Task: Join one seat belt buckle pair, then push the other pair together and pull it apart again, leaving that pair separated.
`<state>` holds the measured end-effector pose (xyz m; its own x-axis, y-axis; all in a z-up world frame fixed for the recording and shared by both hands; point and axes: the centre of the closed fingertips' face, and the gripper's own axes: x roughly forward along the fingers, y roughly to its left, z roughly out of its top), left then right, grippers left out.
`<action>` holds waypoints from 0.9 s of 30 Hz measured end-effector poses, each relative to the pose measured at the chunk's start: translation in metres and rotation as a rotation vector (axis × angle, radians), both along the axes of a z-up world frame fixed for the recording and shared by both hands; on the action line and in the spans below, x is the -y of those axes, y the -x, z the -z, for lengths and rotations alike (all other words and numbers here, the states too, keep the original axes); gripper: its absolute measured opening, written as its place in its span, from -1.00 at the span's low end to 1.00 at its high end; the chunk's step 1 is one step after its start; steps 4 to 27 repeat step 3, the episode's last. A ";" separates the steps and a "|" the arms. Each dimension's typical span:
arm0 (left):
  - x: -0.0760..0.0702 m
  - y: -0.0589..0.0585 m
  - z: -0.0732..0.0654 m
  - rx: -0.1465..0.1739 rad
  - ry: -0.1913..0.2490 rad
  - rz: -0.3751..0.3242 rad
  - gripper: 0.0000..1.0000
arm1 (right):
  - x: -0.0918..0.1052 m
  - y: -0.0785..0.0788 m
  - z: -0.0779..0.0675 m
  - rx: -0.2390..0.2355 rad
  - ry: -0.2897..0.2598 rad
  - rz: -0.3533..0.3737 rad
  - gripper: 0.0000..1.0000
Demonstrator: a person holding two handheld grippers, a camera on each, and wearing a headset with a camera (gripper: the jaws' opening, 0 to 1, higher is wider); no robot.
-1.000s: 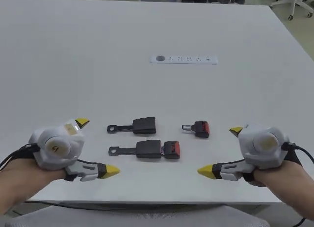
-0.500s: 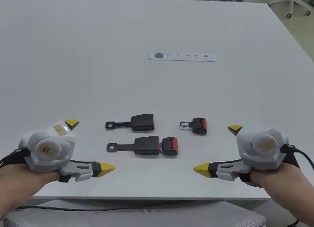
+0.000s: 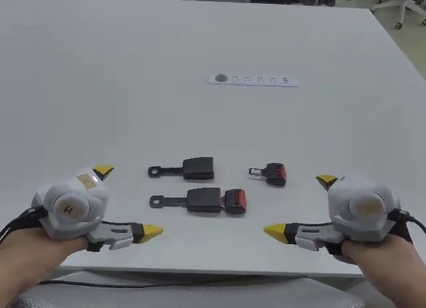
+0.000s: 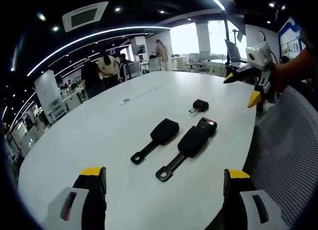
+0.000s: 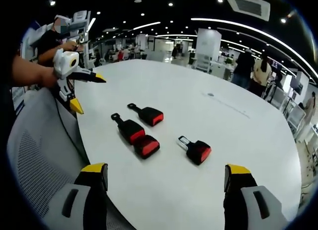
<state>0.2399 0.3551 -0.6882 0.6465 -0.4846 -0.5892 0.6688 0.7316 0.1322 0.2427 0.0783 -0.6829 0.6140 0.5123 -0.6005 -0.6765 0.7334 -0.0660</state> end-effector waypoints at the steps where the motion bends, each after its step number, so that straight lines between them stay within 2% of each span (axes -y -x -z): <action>1: 0.000 0.000 0.003 -0.002 0.000 -0.002 1.00 | 0.000 0.000 0.000 0.000 0.003 0.004 0.99; 27: 0.002 0.001 0.003 -0.002 0.007 -0.010 1.00 | 0.000 0.000 0.000 -0.007 -0.003 0.012 0.99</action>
